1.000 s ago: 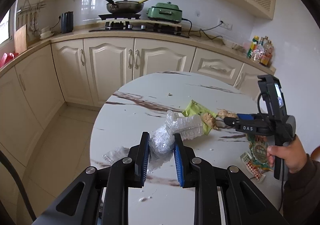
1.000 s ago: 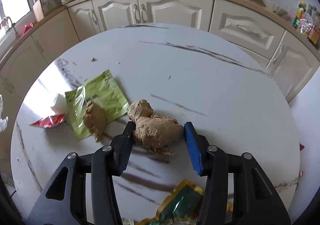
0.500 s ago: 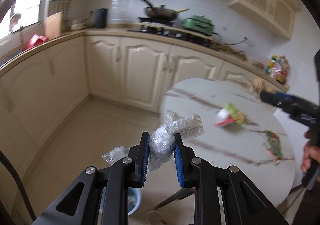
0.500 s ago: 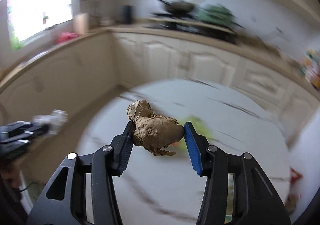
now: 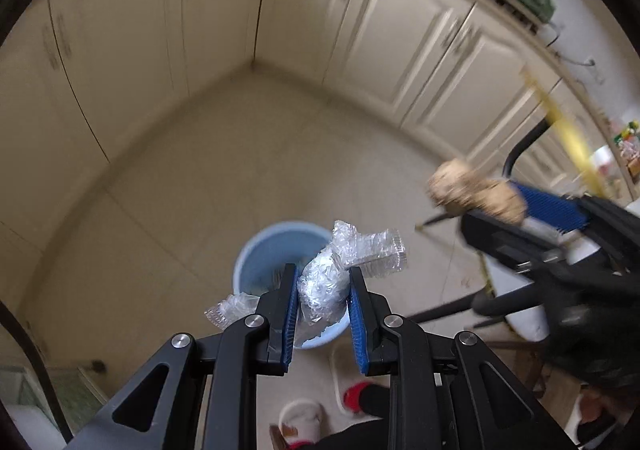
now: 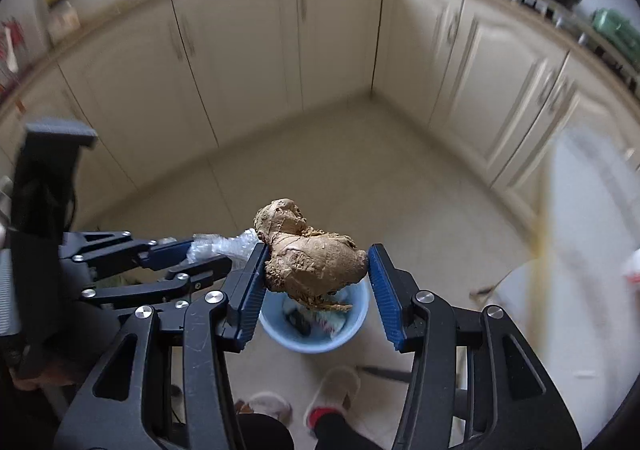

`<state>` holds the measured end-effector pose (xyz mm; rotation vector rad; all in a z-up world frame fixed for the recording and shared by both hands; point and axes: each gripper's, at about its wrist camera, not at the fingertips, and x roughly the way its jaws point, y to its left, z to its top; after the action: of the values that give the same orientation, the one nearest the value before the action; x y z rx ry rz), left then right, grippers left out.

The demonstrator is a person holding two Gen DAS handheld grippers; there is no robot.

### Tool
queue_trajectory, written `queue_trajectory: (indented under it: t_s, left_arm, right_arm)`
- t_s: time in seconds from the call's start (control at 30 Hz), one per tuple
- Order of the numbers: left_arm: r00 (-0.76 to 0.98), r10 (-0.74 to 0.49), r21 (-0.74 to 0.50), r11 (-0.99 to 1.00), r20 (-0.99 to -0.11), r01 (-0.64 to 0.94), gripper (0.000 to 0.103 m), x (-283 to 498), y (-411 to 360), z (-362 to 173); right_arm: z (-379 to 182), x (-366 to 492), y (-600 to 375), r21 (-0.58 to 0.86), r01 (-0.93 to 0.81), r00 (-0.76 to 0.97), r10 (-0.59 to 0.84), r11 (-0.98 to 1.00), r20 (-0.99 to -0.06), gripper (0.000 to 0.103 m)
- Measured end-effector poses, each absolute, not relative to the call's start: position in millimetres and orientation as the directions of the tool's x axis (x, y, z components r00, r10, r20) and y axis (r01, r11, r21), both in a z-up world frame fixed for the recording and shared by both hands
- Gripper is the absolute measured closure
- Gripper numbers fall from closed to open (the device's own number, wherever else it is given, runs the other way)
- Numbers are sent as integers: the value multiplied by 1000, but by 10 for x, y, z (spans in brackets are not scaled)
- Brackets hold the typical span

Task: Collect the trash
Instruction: 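Carry the wrapper and ginger root over the blue bin and open both tools, then move both tools back toward the table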

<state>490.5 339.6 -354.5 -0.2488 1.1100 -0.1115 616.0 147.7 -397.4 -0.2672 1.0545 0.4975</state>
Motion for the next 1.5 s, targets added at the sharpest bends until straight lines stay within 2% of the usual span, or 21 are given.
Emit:
queue_trajectory:
  t_s: [0.2,0.3,0.37,0.47,0.67,0.83,1.0,1.1,1.13,1.2,1.23,1.43,1.5]
  left_arm:
    - [294,-222,-248,967,-930,-57,81,5161,3445,-4275]
    - [246,-229,-261,960,-942,-103,70,5308,3527,-4513]
    - [224,-221,-253,959,-949,-128,57,5426,3595,-4598]
    - [201,-224,-258,952,-954,-163,49,5542,3717,-4671]
    - [225,-186,-236,947,-956,-219,47,5661,3947,-4438]
    - [297,-136,-216,942,-945,-256,46,5490,3718,-3892]
    - [418,-76,-202,942,-905,-266,42,5044,3510,-3205]
    - [519,-49,-213,941,-854,-262,36,4688,3354,-2763]
    - [559,-37,-214,943,-828,-254,35,4560,3308,-2578]
    - [634,-10,-211,947,-773,-242,32,4301,3178,-2231]
    - [660,2,-208,949,-751,-239,27,4212,3105,-2124]
    - [852,77,-143,974,-518,-175,12,3389,2425,-1309]
    - [891,79,-136,978,-447,-155,10,3131,2156,-1228]
  right_arm:
    - [-5078,6474,1442,72,-441,214,183,894,-960,56]
    - [-5403,6564,1339,118,-394,148,190,911,-971,56]
    - [-5533,6625,1285,134,-381,127,195,915,-972,56]
    - [-5668,6715,1207,173,-360,97,221,917,-971,55]
    - [-5674,6780,1141,224,-361,87,272,905,-958,48]
    - [-5384,6670,1315,213,-392,143,288,895,-947,39]
    - [-4759,6457,1377,147,-436,258,280,888,-925,16]
    - [-4273,6241,1362,94,-452,353,275,887,-894,14]
    - [-4106,6159,1344,85,-456,384,282,886,-879,14]
    - [-3714,6006,1311,53,-460,458,288,886,-841,5]
    - [-3500,5893,1264,32,-458,502,288,889,-815,3]
    - [-2464,5387,975,-25,-412,690,294,911,-661,0]
    - [-2143,5167,858,-32,-391,739,293,920,-606,0]
